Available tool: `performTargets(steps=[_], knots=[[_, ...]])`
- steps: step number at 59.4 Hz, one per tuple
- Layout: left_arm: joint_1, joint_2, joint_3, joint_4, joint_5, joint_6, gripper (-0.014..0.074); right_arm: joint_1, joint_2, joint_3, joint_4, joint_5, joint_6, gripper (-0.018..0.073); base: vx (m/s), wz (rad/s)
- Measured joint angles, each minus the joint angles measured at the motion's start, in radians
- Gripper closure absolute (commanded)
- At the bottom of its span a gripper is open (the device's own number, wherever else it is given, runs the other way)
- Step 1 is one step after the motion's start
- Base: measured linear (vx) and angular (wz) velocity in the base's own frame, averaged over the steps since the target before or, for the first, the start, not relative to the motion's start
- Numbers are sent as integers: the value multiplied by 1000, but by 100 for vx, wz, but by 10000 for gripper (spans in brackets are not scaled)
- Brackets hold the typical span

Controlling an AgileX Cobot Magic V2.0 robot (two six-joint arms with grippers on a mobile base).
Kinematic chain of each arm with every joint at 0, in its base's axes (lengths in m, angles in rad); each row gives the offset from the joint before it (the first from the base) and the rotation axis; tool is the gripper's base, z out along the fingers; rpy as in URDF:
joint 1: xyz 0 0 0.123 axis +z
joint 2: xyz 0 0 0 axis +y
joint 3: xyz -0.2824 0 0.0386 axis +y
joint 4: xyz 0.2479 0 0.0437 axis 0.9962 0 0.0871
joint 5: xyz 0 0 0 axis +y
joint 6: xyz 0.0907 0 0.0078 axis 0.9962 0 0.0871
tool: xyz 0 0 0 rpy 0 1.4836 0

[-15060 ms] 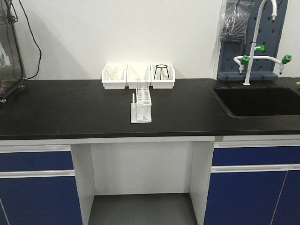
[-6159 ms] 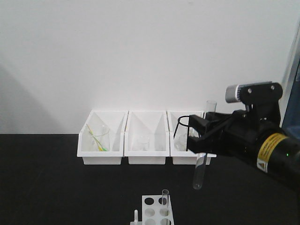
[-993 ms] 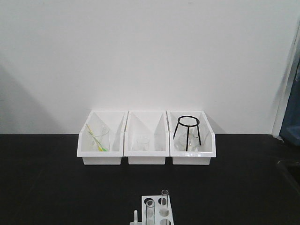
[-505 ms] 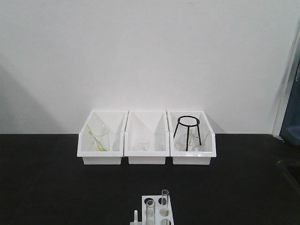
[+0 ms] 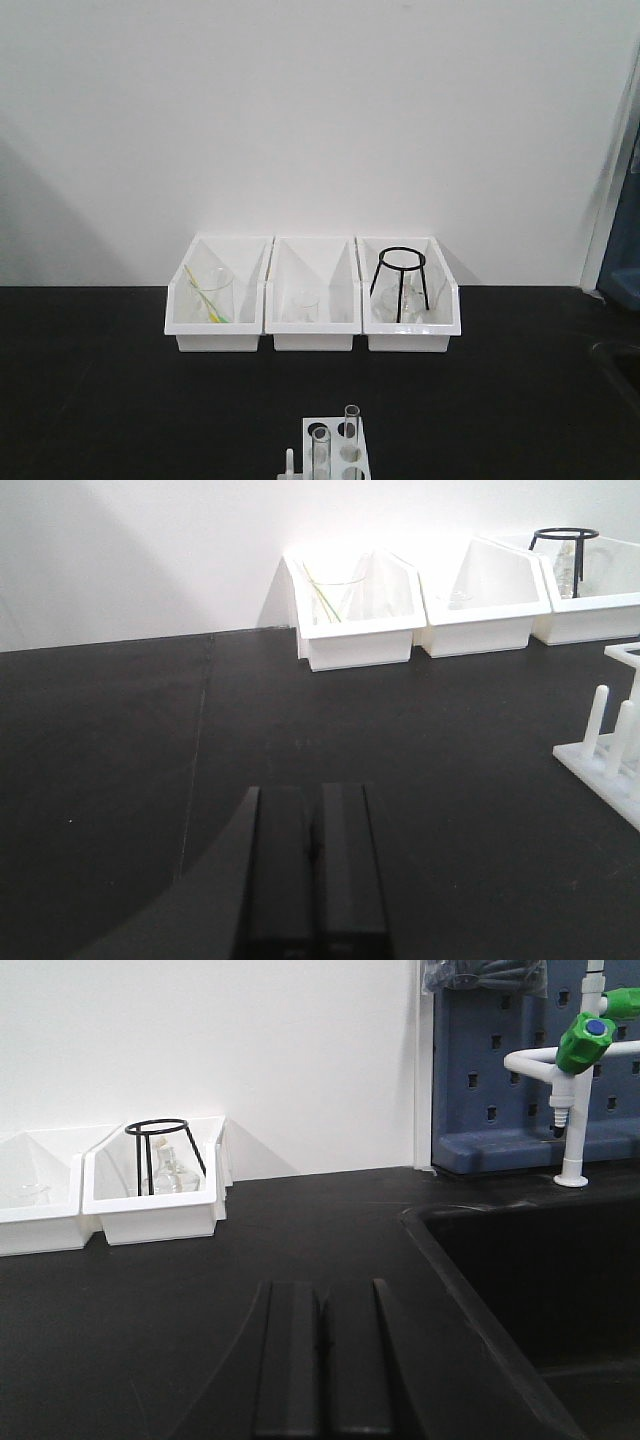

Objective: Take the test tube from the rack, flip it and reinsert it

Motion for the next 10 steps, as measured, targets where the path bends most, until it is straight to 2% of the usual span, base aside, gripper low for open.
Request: performTargets(steps=[10], knots=[[0, 0, 0, 0, 0, 0, 602, 0, 0, 0, 0, 0, 0, 570, 0, 0]])
